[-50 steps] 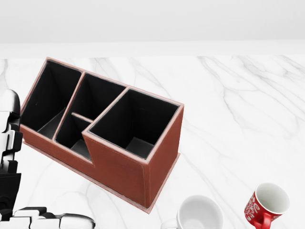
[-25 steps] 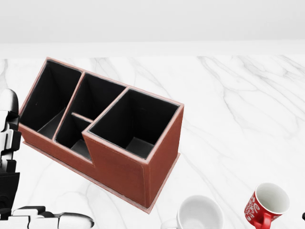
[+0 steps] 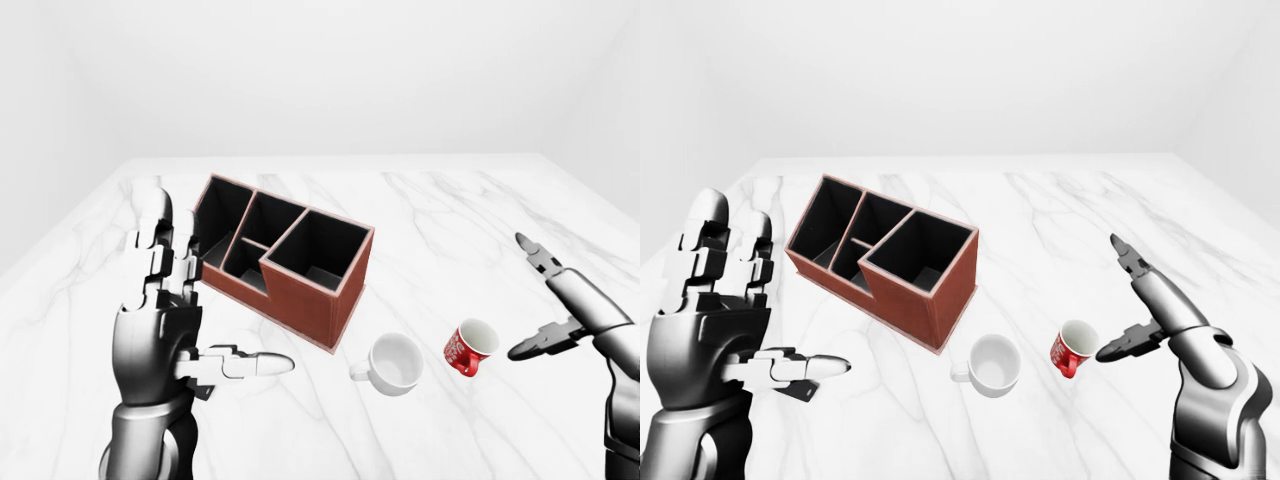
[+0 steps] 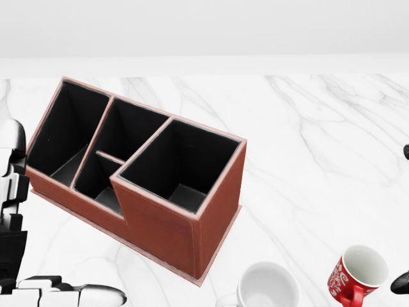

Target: Pick up the red mug and place it to the right of the caddy.

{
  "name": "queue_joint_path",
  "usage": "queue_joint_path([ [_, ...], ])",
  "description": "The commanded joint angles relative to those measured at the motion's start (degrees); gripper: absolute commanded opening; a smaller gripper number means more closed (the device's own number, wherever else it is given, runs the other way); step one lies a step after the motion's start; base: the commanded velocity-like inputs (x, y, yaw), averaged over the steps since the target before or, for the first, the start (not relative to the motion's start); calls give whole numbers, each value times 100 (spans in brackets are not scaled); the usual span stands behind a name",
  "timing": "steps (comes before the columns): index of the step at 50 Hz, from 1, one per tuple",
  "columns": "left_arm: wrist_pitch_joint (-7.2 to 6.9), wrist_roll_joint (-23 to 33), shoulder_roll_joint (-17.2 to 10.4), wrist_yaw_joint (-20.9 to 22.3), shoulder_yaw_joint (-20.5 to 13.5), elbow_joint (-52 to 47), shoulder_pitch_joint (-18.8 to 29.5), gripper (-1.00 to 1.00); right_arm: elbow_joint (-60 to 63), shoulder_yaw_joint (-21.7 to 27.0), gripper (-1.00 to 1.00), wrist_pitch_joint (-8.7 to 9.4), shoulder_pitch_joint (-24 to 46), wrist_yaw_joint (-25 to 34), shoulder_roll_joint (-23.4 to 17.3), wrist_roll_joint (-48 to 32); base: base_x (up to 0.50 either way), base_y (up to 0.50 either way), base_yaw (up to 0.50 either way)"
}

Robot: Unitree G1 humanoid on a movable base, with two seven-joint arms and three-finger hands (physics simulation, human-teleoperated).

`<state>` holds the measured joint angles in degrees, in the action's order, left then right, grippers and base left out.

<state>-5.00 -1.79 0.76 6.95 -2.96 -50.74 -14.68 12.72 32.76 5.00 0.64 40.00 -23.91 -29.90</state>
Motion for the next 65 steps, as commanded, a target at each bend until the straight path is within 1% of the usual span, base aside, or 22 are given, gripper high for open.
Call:
queue_joint_path([
  [1,0,-7,1,9,-11,16,-2,100,-359,-242,100,0,165,0,-118,-230,0,0,0],
  [4,0,-1,1,7,-1,8,-9,100,-600,-300,100,0,229,0,-192,-311,0,0,0],
  [10,0,-21,1,12,-33,-18,11,100,-737,-413,100,0,201,0,-177,-465,0,0,0],
  [19,0,-2,-3,2,6,-8,18,100,-573,-417,100,0,177,0,-131,-616,0,0,0],
  [28,0,-21,4,20,-43,-37,30,100,-911,-652,100,0,247,0,-189,-1005,0,0,0],
  [31,0,-8,4,11,-30,-44,31,100,-890,-730,100,0,291,0,-170,-1167,0,0,0],
  [34,0,-33,0,29,-59,-98,24,100,-709,-765,100,0,280,0,-58,-1183,0,0,0],
  [38,0,-36,8,37,-74,-62,28,100,-841,-852,100,0,336,0,-66,-1282,0,0,0],
  [45,0,0,4,20,-34,-8,44,100,-621,-875,100,0,316,0,-48,-1476,0,0,0],
  [53,0,-28,13,25,-61,-21,28,100,-1030,-962,100,0,508,0,-184,-1709,0,0,0],
  [65,0,-11,0,8,-21,19,37,100,-1385,-1107,100,-16,480,0,-186,-2104,0,0,0],
])
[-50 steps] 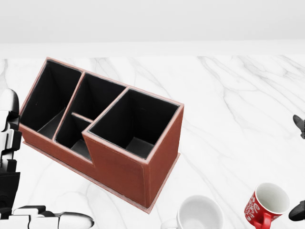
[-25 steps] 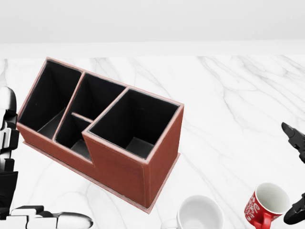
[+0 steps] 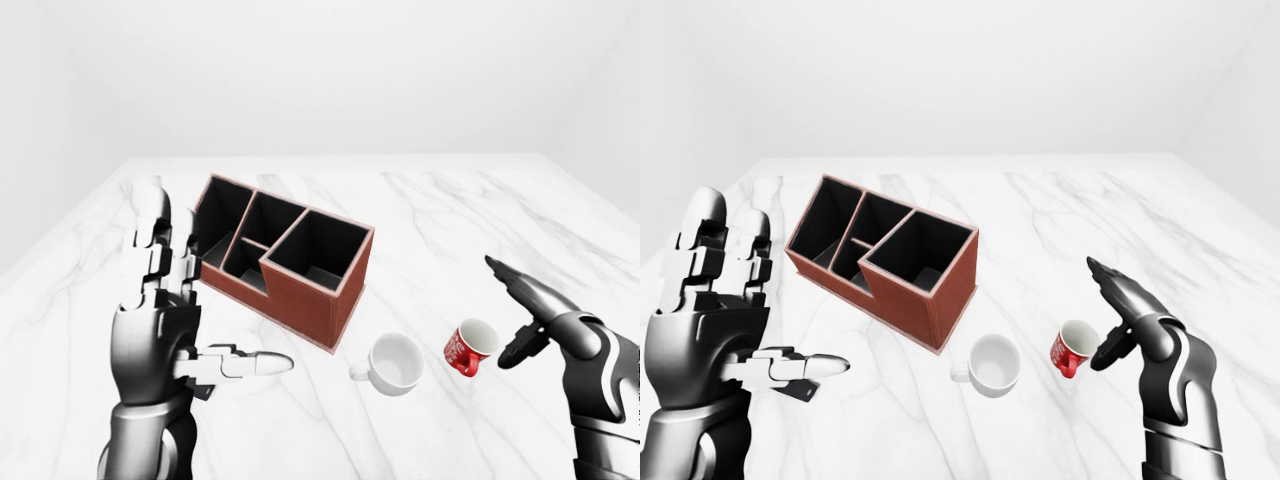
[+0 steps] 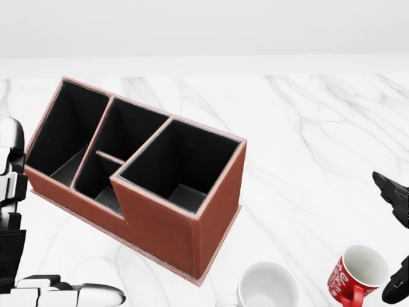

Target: Pick up the red mug and place it to the right of the caddy.

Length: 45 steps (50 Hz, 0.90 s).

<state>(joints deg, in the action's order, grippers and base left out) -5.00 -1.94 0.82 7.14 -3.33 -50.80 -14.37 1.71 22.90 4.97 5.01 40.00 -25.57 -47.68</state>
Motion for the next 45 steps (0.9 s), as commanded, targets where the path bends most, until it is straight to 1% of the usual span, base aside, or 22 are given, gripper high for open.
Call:
queue_joint_path([
  [1,0,-10,-7,-8,-3,32,13,100,-325,-141,100,1,90,0,-21,-346,0,0,0],
  [3,0,-15,-6,-4,-9,17,3,100,-409,-162,100,-27,140,0,-45,-366,0,0,0],
  [4,0,-20,-7,-4,-14,-14,7,100,-423,-170,100,1,170,0,-49,-367,0,0,0],
  [5,0,-21,-5,2,-17,5,5,100,-471,-195,100,-27,187,0,-78,-407,0,0,0],
  [7,0,-19,-3,4,-18,29,7,100,-508,-216,100,-17,211,0,-80,-433,0,0,0],
  [9,0,-15,-4,-1,-12,-21,10,100,-572,-252,100,-53,220,0,-92,-489,0,0,0],
  [12,0,-10,-2,-2,-3,-42,-2,100,-603,-283,100,-38,274,0,-105,-550,0,0,0],
  [14,0,-11,-3,-2,-4,-59,4,100,-630,-290,100,3,360,0,-127,-534,0,0,0],
  [16,0,-2,-3,-2,4,-33,4,100,-616,-305,100,3,379,0,-152,-564,0,0,0],
  [18,0,5,-3,-6,12,-33,1,100,-723,-328,100,-44,417,0,-196,-637,0,0,0],
  [19,0,3,-5,0,13,-25,-4,100,-763,-342,100,-4,482,0,-182,-638,0,0,0],
  [21,0,7,-6,-8,4,-35,7,100,-731,-358,100,3,458,0,-172,-635,0,0,0],
  [23,0,1,-6,0,-2,-7,8,100,-789,-392,100,-53,414,0,-173,-718,0,0,0],
  [25,0,4,-4,4,11,-20,-9,100,-906,-450,100,-163,359,0,-175,-850,0,0,0],
  [26,0,13,-3,-2,18,-27,-16,100,-941,-451,100,-187,360,0,-156,-853,0,0,0],
  [30,0,18,-2,-11,16,-37,-12,100,-984,-472,100,-154,453,0,-127,-853,0,0,0],
  [32,0,18,-3,-10,17,-37,-16,100,-1042,-495,100,-186,452,0,-145,-889,0,0,0],
  [39,0,8,-3,-3,7,-24,-6,100,-895,-499,100,-192,434,0,-117,-959,0,0,0],
  [44,0,11,0,-5,25,-20,-25,100,-707,-502,100,-91,489,0,-100,-979,0,0,0],
  [45,0,7,-3,-7,20,-38,-14,100,-693,-510,100,-97,501,0,-99,-996,0,0,0],
])
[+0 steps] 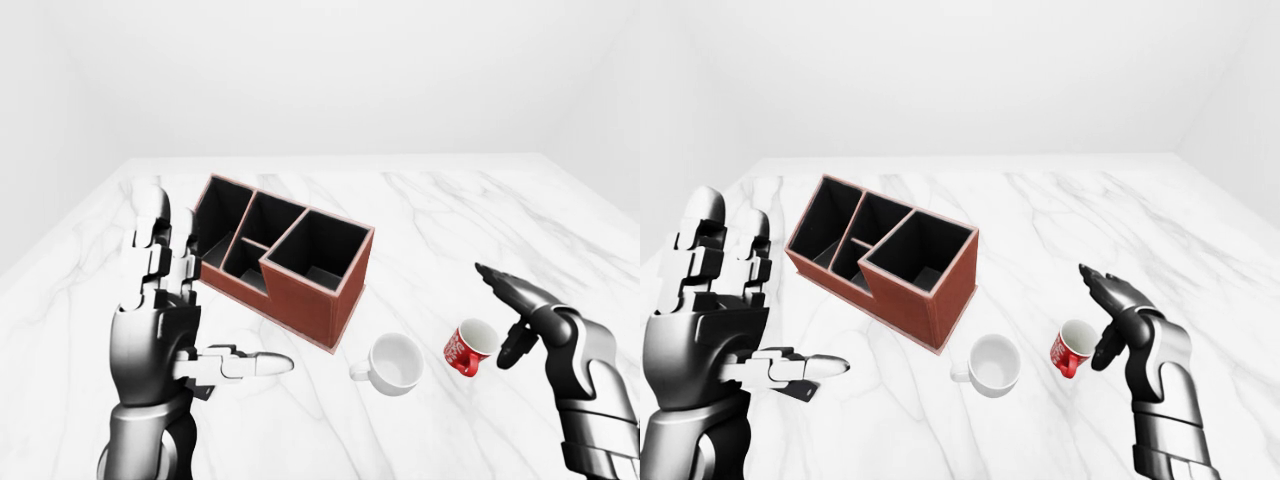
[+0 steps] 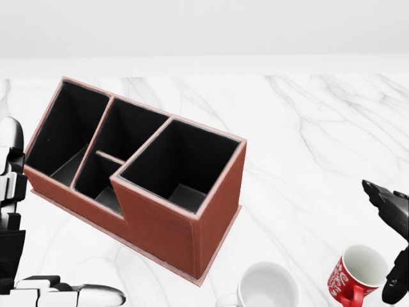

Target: Pick up the red mug and place it to the right of the caddy.

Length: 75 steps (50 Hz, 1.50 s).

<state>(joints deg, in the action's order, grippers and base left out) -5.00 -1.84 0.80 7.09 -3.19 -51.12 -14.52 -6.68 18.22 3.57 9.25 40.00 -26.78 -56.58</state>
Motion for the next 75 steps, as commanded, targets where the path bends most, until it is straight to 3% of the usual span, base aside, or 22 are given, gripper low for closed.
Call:
queue_joint_path([
  [1,0,-2,-1,1,6,12,-7,100,215,-38,100,67,70,0,28,-123,0,0,0],
  [9,0,-50,4,19,-65,-16,18,100,204,-141,100,53,174,0,141,-154,0,0,0],
  [11,0,-33,9,10,-41,-41,10,100,242,-178,100,125,204,0,182,-156,0,0,0],
  [29,0,-47,20,38,-84,-65,13,100,-103,-392,100,-8,91,0,299,-356,0,0,0],
  [35,0,-36,20,29,-62,-87,0,100,-283,-415,100,-229,-109,0,292,-511,0,0,0],
  [69,0,-23,-1,19,-24,-43,0,100,-465,-379,100,-408,-174,0,312,-642,0,0,0],
  [75,0,1,4,19,-2,24,-7,100,-459,-424,100,-354,-131,0,330,-635,0,0,0],
])
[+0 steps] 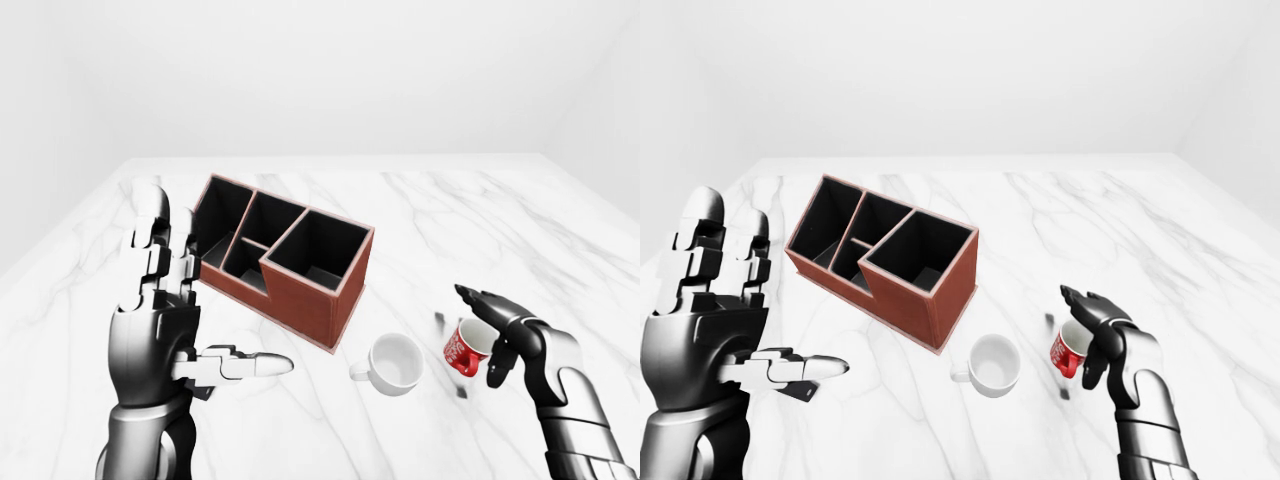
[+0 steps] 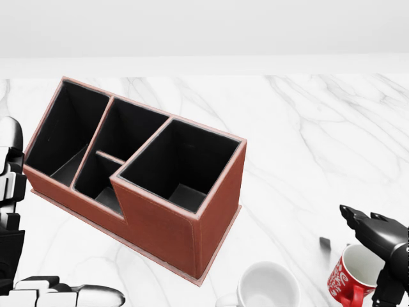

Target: Pick up the red mug and place it to the right of the caddy.

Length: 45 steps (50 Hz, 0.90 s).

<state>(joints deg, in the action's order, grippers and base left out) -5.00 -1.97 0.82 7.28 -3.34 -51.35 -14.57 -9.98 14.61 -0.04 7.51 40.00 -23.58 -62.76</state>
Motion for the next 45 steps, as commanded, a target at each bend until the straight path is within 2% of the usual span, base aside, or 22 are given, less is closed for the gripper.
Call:
queue_joint_path([
  [1,0,11,0,2,12,41,-6,100,-181,-72,100,6,79,0,5,-14,0,0,0],
  [29,0,35,-7,-20,44,95,-7,100,-630,-123,98,-25,114,-147,-126,62,0,0,0],
  [30,0,35,-7,-20,45,98,-6,100,-601,-121,83,-26,98,-129,-125,62,0,0,0],
  [31,0,39,-7,-19,49,114,-13,100,-587,-117,57,-25,91,-120,-125,63,0,0,0],
  [32,0,40,-8,-21,53,105,-11,100,-548,-108,-55,-24,75,-96,-123,68,0,0,0],
  [33,0,44,-9,-22,60,93,-16,100,-536,-95,-100,-27,84,-93,-123,80,0,0,0],
  [45,0,47,-14,-33,70,88,-11,100,-317,-24,-100,-27,16,0,-137,79,0,0,0],
])
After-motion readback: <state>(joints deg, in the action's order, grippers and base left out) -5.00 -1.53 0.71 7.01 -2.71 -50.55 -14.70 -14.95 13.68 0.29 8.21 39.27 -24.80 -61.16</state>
